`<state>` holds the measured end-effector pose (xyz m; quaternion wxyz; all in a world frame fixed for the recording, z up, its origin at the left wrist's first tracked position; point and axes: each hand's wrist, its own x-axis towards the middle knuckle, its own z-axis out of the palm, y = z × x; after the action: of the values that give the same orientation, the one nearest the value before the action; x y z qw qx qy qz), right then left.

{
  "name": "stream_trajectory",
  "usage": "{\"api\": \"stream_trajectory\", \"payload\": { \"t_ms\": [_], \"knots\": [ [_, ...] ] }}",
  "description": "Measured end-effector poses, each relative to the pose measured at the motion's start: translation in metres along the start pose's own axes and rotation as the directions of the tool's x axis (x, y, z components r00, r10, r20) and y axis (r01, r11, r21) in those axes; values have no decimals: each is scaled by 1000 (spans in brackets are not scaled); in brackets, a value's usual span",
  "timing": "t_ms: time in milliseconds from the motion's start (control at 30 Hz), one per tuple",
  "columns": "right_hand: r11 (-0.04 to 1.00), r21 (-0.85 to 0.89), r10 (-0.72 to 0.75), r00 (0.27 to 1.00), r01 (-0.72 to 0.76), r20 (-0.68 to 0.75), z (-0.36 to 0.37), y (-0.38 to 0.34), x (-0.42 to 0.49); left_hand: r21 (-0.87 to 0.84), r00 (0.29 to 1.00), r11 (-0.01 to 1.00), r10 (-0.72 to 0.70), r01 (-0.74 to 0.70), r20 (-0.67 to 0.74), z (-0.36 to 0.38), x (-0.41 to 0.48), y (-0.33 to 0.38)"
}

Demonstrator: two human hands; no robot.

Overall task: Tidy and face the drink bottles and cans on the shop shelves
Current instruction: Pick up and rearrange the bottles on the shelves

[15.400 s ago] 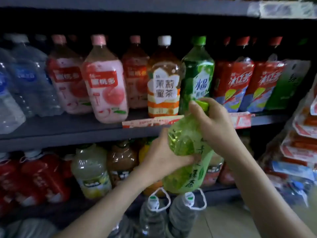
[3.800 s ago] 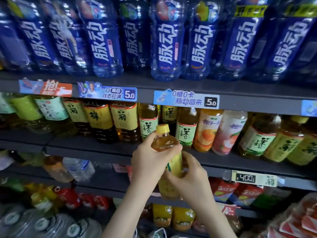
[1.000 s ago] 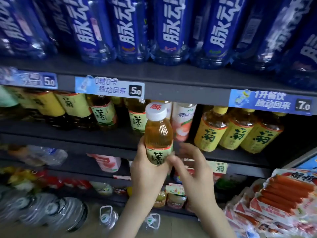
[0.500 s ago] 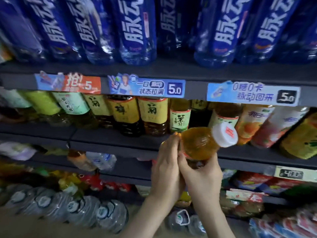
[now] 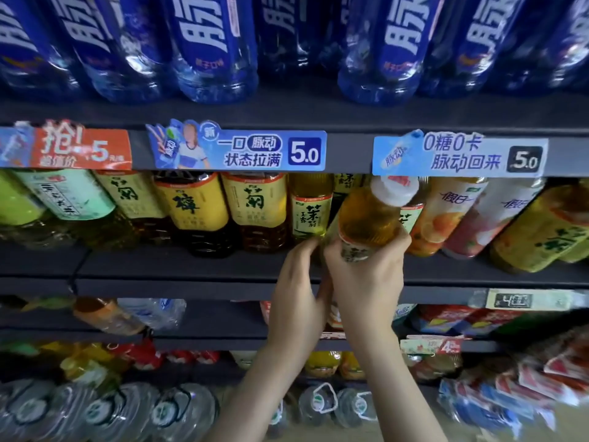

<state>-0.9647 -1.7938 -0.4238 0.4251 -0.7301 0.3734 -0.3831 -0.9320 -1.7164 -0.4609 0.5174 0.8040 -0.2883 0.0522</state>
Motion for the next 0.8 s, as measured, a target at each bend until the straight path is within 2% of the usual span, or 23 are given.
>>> {"api": "stream_trajectory", "payload": {
  "t_ms": [200, 367, 500, 600, 733, 800],
  "knots": [
    [987, -110, -126, 991, 121, -40, 2, 4, 14, 51, 996, 999, 20, -16, -84, 4, 10, 5],
    [978, -117, -171, 985, 173, 22, 8, 14, 16, 90, 992, 996, 13, -2, -126, 5, 11, 6],
    [961, -196, -184, 981, 194, 66, 13, 30, 15, 144, 989, 990, 15, 6, -147, 3, 10, 8],
    [958, -208, -188, 980, 197, 63, 14, 34, 14, 165, 990, 986, 36, -13, -137, 2, 11, 8],
    [959, -196, -193, 978, 206, 86, 14, 40, 12, 184, 996, 981, 69, -59, -52, 13, 13, 4],
    [958, -199, -190, 977, 205, 91, 14, 43, 11, 176, 999, 984, 42, -37, -24, 20, 12, -1]
  ]
}}
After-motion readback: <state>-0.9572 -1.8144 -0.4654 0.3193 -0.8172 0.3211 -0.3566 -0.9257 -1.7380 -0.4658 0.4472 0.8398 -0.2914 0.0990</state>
